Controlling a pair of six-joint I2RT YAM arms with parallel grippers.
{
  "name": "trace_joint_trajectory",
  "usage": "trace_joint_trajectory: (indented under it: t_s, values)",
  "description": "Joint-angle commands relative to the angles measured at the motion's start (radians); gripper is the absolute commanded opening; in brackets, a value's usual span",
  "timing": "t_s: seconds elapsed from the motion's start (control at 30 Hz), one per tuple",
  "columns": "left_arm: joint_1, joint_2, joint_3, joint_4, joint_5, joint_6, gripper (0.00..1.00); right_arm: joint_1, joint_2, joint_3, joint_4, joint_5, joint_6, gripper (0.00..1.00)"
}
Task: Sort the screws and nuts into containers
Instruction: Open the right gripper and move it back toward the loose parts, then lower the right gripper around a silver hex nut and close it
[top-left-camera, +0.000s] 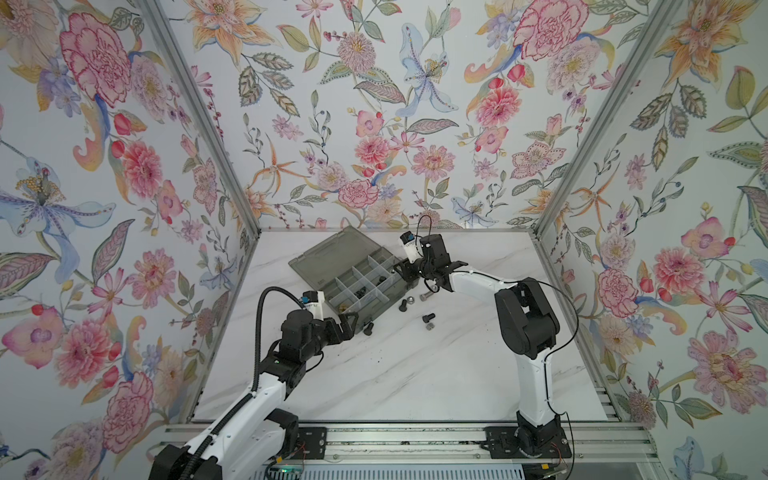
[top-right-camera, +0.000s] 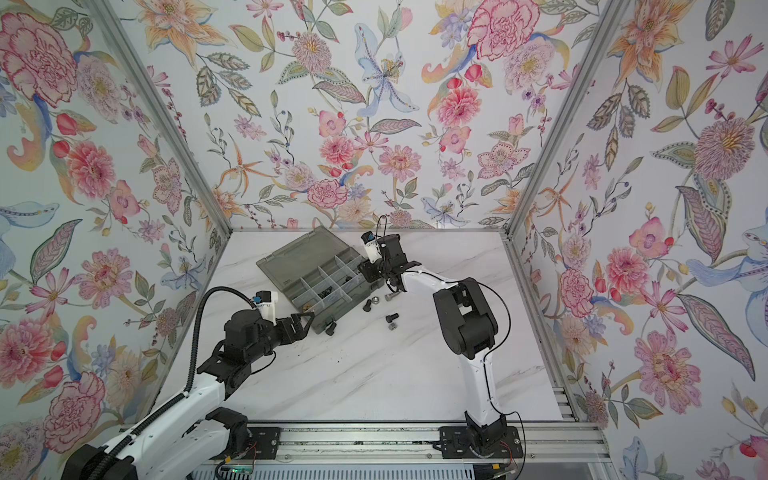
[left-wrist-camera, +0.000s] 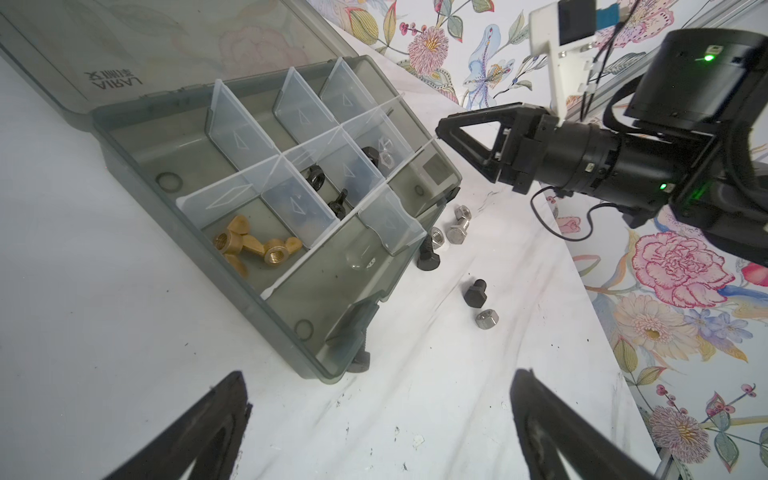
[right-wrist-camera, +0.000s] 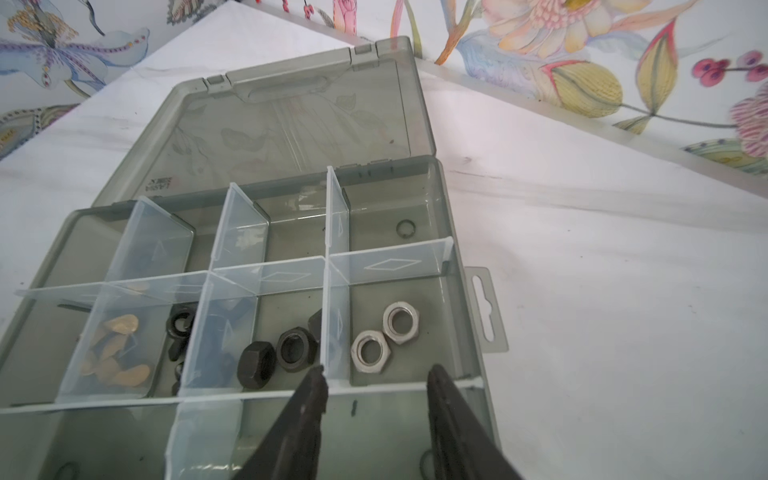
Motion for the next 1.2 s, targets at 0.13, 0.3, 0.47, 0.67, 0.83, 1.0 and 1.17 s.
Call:
trace_joint_trajectory:
  t_s: [0.13, 0.3, 0.47, 0.67, 0.83, 1.0, 1.17]
  values:
    - [0.011, -0.001, 0.002, 0.005, -0.005, -0.007, 1.00, 0.005, -0.208, -0.189, -0.012, 0.012, 0.067, 0.48]
    - [0.010, -0.003, 0.009, 0.000, -0.005, -0.008, 0.99, 0.008, -0.326, -0.349, -0.022, 0.041, 0.115, 0.50]
    - [0.011, -0.006, 0.019, -0.011, -0.014, -0.008, 0.99, 0.015, -0.434, -0.519, -0.046, 0.095, 0.163, 0.52]
    - [0.011, 0.005, 0.027, -0.018, -0.020, -0.007, 0.99, 0.030, -0.521, -0.693, -0.040, 0.130, 0.204, 0.53]
    - [0.011, 0.018, 0.030, -0.012, -0.020, -0.008, 0.99, 0.041, -0.564, -0.793, -0.017, 0.131, 0.242, 0.54]
    - [0.011, 0.032, 0.032, -0.008, -0.016, -0.011, 0.99, 0.049, -0.561, -0.843, 0.030, 0.128, 0.270, 0.55]
    - [0.011, 0.040, 0.036, -0.007, -0.011, -0.010, 0.99, 0.052, -0.519, -0.835, 0.060, 0.124, 0.272, 0.55]
